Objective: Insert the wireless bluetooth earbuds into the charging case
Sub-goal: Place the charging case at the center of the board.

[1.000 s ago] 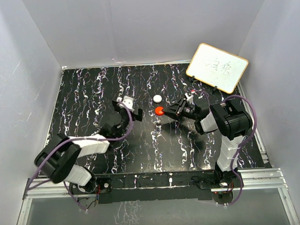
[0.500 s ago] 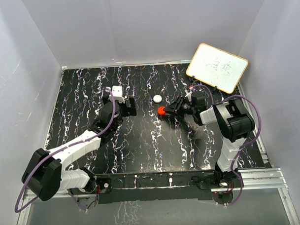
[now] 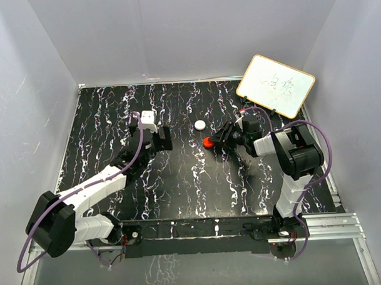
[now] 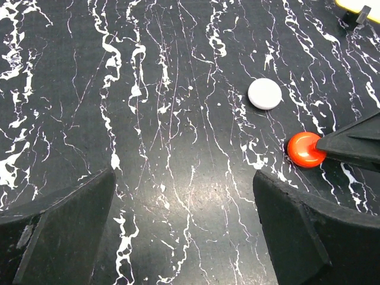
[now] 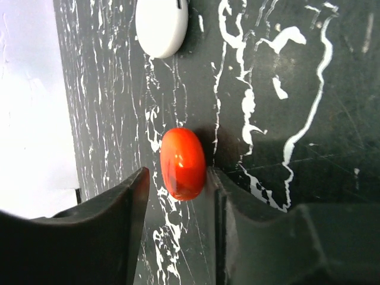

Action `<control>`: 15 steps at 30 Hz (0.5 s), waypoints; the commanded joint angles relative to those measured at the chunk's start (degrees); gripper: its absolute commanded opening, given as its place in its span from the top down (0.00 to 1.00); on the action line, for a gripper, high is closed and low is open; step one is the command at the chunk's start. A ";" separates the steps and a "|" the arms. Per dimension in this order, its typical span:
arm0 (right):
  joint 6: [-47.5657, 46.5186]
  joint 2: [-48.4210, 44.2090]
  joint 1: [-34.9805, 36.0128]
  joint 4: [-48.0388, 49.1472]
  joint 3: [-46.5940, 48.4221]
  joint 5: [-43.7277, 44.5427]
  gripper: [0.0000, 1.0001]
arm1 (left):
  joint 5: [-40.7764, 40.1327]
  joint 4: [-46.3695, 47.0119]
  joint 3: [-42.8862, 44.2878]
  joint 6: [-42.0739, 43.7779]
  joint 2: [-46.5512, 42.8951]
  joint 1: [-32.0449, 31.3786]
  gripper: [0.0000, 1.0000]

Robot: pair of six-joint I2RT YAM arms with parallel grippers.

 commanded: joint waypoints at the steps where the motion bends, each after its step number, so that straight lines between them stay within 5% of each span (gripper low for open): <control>1: -2.24 -1.98 -0.22 -0.70 1.18 3.02 0.52 | -0.41 -5.37 4.00 -3.73 -3.26 0.92 0.01; 7: -2.68 -4.80 -0.39 -0.33 -1.53 3.91 0.28 | -1.48 -9.18 5.41 -4.27 -4.59 1.32 0.01; 15: -3.64 -18.82 -2.14 -6.12 -8.06 10.95 0.16 | -4.63 -14.20 5.10 -7.76 -7.17 2.15 0.02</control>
